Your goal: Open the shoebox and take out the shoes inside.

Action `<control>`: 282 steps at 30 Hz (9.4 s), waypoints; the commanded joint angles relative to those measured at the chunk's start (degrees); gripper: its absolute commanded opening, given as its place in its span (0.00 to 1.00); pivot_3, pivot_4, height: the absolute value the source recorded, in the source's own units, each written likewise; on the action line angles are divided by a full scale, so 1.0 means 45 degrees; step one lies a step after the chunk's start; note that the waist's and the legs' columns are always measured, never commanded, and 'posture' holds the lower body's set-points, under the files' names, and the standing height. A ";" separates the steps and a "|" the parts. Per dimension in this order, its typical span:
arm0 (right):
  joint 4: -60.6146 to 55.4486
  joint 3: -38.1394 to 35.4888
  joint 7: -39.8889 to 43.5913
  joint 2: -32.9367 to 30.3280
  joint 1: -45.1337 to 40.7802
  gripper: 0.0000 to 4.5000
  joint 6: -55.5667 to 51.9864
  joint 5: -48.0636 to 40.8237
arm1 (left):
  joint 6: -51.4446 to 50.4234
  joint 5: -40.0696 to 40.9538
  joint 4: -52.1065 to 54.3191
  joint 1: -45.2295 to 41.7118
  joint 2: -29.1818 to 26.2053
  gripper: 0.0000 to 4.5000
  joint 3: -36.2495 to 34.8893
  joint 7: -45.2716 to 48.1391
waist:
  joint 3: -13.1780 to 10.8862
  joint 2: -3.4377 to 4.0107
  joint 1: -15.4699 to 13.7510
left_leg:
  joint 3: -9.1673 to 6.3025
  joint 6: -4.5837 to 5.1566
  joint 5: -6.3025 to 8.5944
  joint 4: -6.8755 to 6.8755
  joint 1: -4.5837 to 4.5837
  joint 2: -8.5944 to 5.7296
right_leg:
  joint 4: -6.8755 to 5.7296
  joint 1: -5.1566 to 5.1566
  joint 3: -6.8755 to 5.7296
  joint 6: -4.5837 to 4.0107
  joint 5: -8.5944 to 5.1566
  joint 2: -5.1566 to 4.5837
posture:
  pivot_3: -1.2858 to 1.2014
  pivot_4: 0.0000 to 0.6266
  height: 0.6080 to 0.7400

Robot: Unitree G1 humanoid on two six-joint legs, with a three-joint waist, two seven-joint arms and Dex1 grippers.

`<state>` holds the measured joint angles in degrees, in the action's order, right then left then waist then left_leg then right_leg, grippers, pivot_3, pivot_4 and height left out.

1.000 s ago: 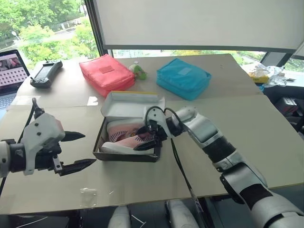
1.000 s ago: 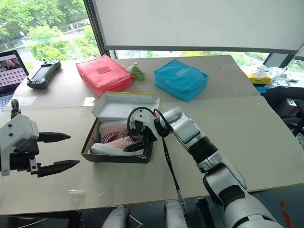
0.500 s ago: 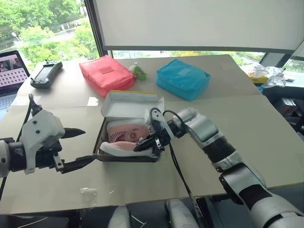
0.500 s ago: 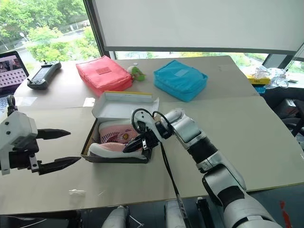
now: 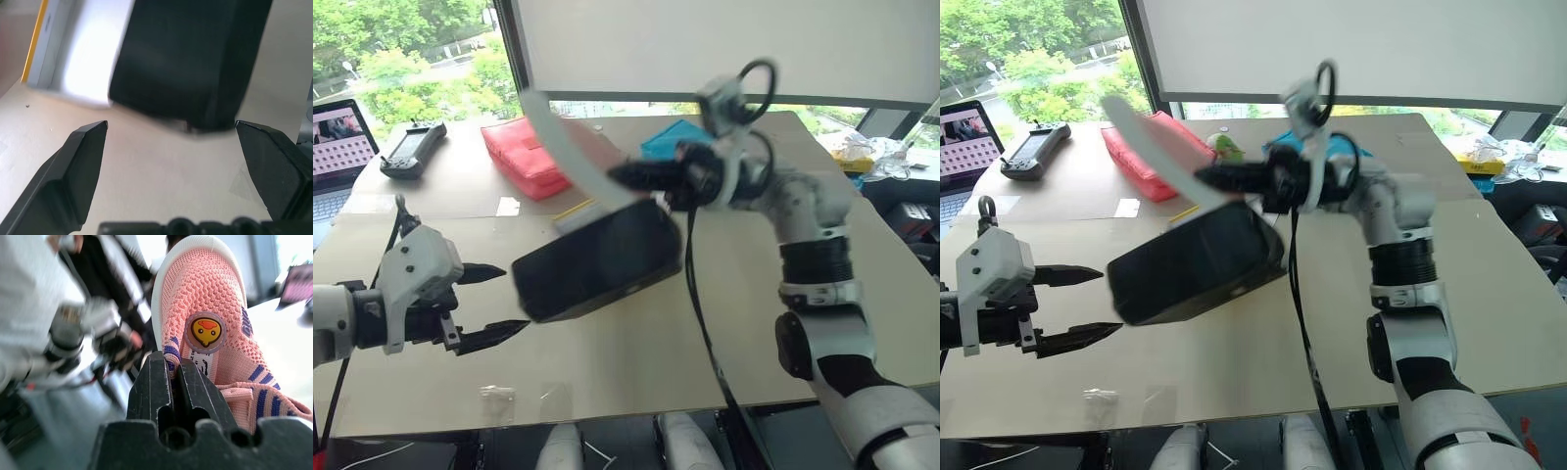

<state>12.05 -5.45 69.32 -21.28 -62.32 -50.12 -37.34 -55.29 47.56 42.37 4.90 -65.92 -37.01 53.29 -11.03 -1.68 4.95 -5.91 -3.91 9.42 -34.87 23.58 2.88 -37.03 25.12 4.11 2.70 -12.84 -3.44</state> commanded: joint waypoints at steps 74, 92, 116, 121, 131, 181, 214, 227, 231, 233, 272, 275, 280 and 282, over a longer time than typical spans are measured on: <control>0.2972 0.1419 -0.4607 -0.5823 0.3059 0.87 0.9305 0.8329 | 0.1510 -0.0869 -0.2025 -0.3473 -0.0589 1.00 0.3391 0.0808 | -0.0036 0.0050 0.0203 | 0.0043 0.0022 -0.0012 -0.0016 -0.0034 -0.0013 | -0.0023 -0.0027 0.0069 0.0013 0.0006 0.0004 | 0.52 0.24 0.95; -0.5782 0.2291 -0.1192 -0.4813 0.6553 0.00 0.1540 0.1692 | 0.2188 -0.1411 -0.2548 -0.4011 -0.0457 1.00 0.4206 0.1081 | -0.0015 0.0015 -0.0208 | 0.0043 0.0022 -0.0011 -0.0042 -0.0054 -0.0006 | -0.0015 -0.0061 0.0062 0.0016 0.0000 0.0010 | 0.52 0.24 0.95; -0.8292 0.2435 0.0505 -0.6857 0.6918 0.00 0.0965 0.0138 | 0.2433 -0.1715 -0.2874 -0.4509 -0.0484 1.00 0.4877 0.1380 | 0.0004 -0.0028 -0.0228 | 0.0047 0.0023 -0.0005 -0.0086 -0.0081 -0.0008 | -0.0006 -0.0113 0.0057 -0.0050 -0.0041 0.0004 | 0.52 0.24 0.95; -0.8563 0.4020 -0.0761 -0.5839 0.5385 0.31 0.1606 0.1781 | 0.2370 -0.1679 -0.2823 -0.4565 -0.0433 1.00 0.4896 0.1264 | 0.0005 -0.0029 -0.0214 | 0.0045 0.0023 -0.0005 -0.0074 -0.0072 -0.0007 | 0.0007 -0.0108 0.0054 -0.0030 -0.0036 0.0003 | 0.52 0.24 0.95; -0.5760 0.8122 -0.2224 -0.3360 0.3629 0.98 0.5415 0.7409 | 0.2325 -0.1774 -0.2789 -0.4208 -0.0631 1.00 0.4587 0.1301 | 0.0008 -0.0033 -0.0152 | 0.0047 0.0023 -0.0006 -0.0071 -0.0047 -0.0001 | -0.0007 -0.0063 0.0056 0.0022 -0.0001 0.0009 | 0.52 0.24 0.95; -0.3261 0.7867 -0.1855 0.0235 0.3733 0.01 0.9939 1.1212 | 0.2377 -0.1960 -0.2752 -0.3875 -0.0605 1.00 0.4201 0.1108 | 0.0018 -0.0051 0.0293 | 0.0044 0.0022 -0.0007 -0.0021 -0.0238 0.0007 | -0.0032 -0.0203 0.0060 -0.0073 -0.0039 0.0016 | 0.52 0.24 0.95; 0.0986 1.0353 -0.4549 0.1806 0.2594 0.39 1.5392 1.5047 | 0.2164 -0.2138 -0.2639 -0.1959 -0.1062 1.00 0.2228 0.2203 | 0.0028 -0.0067 0.0525 | 0.0041 0.0019 -0.0006 0.0022 -0.0295 0.0018 | -0.0024 -0.0220 0.0055 -0.0125 -0.0068 0.0021 | 0.52 0.24 0.95; 0.0044 0.8691 -0.4263 0.1873 0.2726 0.01 1.4350 1.3835 | 0.2342 -0.2152 -0.2807 -0.2325 -0.1042 1.00 0.2601 0.1987 | 0.0027 -0.0066 0.0488 | 0.0041 0.0020 -0.0007 0.0026 -0.0275 0.0021 | -0.0037 -0.0194 0.0057 -0.0126 -0.0067 0.0026 | 0.52 0.24 0.95; -0.1316 0.7252 -0.2663 0.1611 0.2961 0.01 1.2110 1.1246 | 0.2404 -0.2179 -0.2892 -0.2445 -0.1047 1.00 0.2719 0.1953 | 0.0021 -0.0060 0.0404 | 0.0039 0.0020 -0.0007 0.0030 -0.0237 0.0020 | -0.0026 -0.0175 0.0056 -0.0124 -0.0068 0.0025 | 0.52 0.24 0.95; -0.1886 0.6174 -0.1834 0.1500 0.2972 0.01 1.0214 0.9460 | 0.2434 -0.2190 -0.2942 -0.2538 -0.1042 1.00 0.2819 0.1927 | 0.0016 -0.0060 0.0329 | 0.0038 0.0020 -0.0006 0.0030 -0.0194 0.0019 | -0.0020 -0.0152 0.0053 -0.0112 -0.0072 0.0025 | 0.52 0.24 0.95; 1.0103 0.1239 -0.1219 -0.4477 0.0134 0.15 0.9471 0.6961 | 0.3395 -0.2765 -0.4040 -0.4278 -0.0538 1.00 0.5056 0.2149 | -0.0063 0.0043 0.0223 | 0.0045 0.0023 -0.0008 0.0009 0.0019 0.0000 | 0.0002 0.0026 0.0053 0.0002 -0.0005 0.0012 | 0.52 0.24 0.95; 1.1220 0.1465 -0.1841 -0.4709 -0.0156 0.33 1.0589 0.7702 | 0.3272 -0.2697 -0.3874 -0.4111 -0.0546 1.00 0.4858 0.2083 | -0.0065 0.0045 0.0191 | 0.0044 0.0023 -0.0008 0.0012 0.0018 -0.0001 | 0.0001 0.0025 0.0052 0.0001 -0.0005 0.0011 | 0.52 0.24 0.95; 1.1798 0.1840 -0.2758 -0.5580 -0.0851 0.72 1.1865 0.8922 | 0.3044 -0.2591 -0.3520 -0.3538 -0.0486 1.00 0.4356 0.1882 | -0.0067 0.0048 0.0159 | 0.0044 0.0023 -0.0008 0.0011 0.0023 -0.0007 | 0.0004 0.0025 0.0054 0.0003 -0.0006 0.0008 | 0.52 0.24 0.95; 1.1676 0.1887 -0.2844 -0.5727 -0.1103 0.86 1.2130 0.9122 | 0.3008 -0.2558 -0.3415 -0.3362 -0.0452 1.00 0.4188 0.1792 | -0.0069 0.0051 0.0151 | 0.0043 0.0023 -0.0008 0.0011 0.0022 -0.0007 | 0.0003 0.0026 0.0054 0.0003 -0.0006 0.0007 | 0.52 0.24 0.95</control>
<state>65.93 3.46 57.53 -45.52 -64.62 1.76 2.76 -41.72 35.89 25.17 -10.26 -67.92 -15.26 61.86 -11.34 -1.45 5.62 -5.71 -3.81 9.38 -34.83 23.67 2.85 -37.01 25.23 4.36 2.71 -12.87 -3.40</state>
